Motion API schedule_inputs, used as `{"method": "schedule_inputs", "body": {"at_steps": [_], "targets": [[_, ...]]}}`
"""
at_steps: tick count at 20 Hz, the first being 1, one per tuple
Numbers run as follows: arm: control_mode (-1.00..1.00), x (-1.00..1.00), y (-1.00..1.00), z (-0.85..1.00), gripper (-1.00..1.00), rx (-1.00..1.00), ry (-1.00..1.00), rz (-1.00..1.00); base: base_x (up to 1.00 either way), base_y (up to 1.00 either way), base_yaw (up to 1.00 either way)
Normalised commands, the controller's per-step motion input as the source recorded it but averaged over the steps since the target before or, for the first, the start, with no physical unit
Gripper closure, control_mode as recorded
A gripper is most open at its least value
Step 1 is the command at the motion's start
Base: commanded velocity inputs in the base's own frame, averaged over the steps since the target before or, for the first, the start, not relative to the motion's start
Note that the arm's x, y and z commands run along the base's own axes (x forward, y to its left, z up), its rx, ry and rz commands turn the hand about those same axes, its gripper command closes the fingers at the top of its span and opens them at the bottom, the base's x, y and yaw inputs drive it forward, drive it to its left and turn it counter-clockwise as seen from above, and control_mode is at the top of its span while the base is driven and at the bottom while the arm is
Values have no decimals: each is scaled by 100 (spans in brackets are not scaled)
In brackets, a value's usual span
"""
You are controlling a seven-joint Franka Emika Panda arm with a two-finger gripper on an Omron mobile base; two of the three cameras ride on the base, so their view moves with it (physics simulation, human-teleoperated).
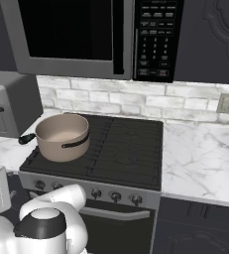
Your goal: Turn on the burner for the pot on the stove. Wait thirty seconds for the pot to heat up. Then add the eggplant to the pot.
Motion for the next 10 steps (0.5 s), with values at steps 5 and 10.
{"method": "schedule_inputs", "body": {"at_steps": [5, 10], "targets": [[-100, 0, 0, 0, -100, 0, 0, 0, 0, 0, 0], [-100, 0, 0, 0, -100, 0, 0, 0, 0, 0, 0]]}}
